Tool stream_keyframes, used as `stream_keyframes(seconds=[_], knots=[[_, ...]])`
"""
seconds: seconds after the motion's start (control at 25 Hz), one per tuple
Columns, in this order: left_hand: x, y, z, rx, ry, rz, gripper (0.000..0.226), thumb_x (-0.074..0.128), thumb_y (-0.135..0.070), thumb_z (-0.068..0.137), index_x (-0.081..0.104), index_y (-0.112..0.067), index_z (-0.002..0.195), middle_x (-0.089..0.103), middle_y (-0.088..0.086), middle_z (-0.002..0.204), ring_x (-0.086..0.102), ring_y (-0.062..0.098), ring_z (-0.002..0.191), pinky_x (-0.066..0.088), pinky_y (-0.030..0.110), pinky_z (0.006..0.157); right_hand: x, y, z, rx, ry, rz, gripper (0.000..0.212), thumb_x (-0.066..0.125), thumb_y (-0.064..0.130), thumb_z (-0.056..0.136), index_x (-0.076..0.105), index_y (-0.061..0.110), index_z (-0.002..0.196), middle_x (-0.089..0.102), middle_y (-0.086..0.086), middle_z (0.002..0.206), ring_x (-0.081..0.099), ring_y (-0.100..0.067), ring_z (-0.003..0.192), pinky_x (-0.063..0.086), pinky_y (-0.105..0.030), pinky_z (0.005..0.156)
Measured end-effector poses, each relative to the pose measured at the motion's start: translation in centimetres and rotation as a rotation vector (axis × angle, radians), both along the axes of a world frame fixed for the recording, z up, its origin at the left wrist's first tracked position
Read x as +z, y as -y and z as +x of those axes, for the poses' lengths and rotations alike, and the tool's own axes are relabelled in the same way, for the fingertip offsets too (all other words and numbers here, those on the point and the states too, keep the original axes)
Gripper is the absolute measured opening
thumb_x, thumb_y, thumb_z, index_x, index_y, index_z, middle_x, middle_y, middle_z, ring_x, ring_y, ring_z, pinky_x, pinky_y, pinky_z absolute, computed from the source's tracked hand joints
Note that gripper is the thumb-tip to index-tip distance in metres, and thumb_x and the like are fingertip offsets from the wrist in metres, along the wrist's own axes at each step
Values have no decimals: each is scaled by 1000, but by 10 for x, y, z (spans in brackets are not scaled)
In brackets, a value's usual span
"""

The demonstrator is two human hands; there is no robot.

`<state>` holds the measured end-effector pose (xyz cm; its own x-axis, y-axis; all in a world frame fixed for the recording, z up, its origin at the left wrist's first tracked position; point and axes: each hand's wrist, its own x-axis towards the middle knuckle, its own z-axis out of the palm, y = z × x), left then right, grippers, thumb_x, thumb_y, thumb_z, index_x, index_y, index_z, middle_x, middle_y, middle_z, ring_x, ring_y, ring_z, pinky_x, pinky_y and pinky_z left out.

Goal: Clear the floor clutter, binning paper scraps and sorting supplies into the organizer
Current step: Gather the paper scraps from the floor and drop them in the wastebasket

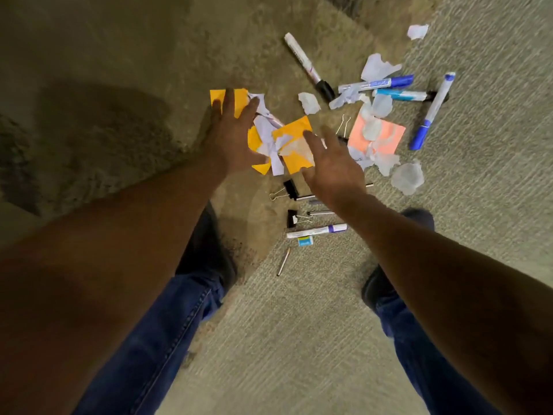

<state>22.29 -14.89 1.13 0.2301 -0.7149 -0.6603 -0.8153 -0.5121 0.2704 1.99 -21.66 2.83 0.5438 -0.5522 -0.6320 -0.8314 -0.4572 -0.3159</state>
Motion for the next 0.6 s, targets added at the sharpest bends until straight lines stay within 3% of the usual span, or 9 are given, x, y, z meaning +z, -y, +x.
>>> stream_keyframes(seconds=[0.16,0.24,0.32,0.4,0.48,0.6], knots=[[-28,18,7,-244,27,-49,117,77,-68,55,23,-26,150,7,23,157,9,46,143,17,52,116,-31,27,32,119,-48,-55,107,83,35,68,15,27,150,6,-8,160,38,-37,132,51,-49,84],[-36,20,-2,-308,49,-119,105,74,-65,62,29,-23,147,10,22,157,12,44,143,17,49,117,-41,42,38,163,-88,-66,109,85,31,65,15,29,150,6,-9,160,38,-39,130,50,-50,82],[-41,17,-7,-285,90,-172,80,69,-51,79,36,-16,143,14,21,157,13,40,144,16,45,118,-47,55,39,212,-77,-50,94,82,23,70,26,25,146,12,-11,157,40,-41,126,48,-49,85],[-45,13,-6,-227,93,-204,57,59,-32,91,41,-9,140,23,20,154,20,35,143,17,39,116,-52,62,38,246,-15,-51,65,73,14,78,43,13,136,27,-16,149,45,-41,122,47,-46,90],[-44,12,-5,-203,96,-226,39,48,-17,96,48,-4,133,36,20,146,32,34,135,20,35,110,-53,64,37,253,42,-62,40,62,8,85,53,6,124,44,-19,133,52,-40,112,45,-42,86],[-42,20,-1,-287,110,-229,28,36,-5,96,54,-3,118,51,19,127,44,34,118,22,33,99,-51,66,35,114,89,-41,27,56,10,89,59,6,115,57,-20,118,56,-39,106,47,-41,84]])
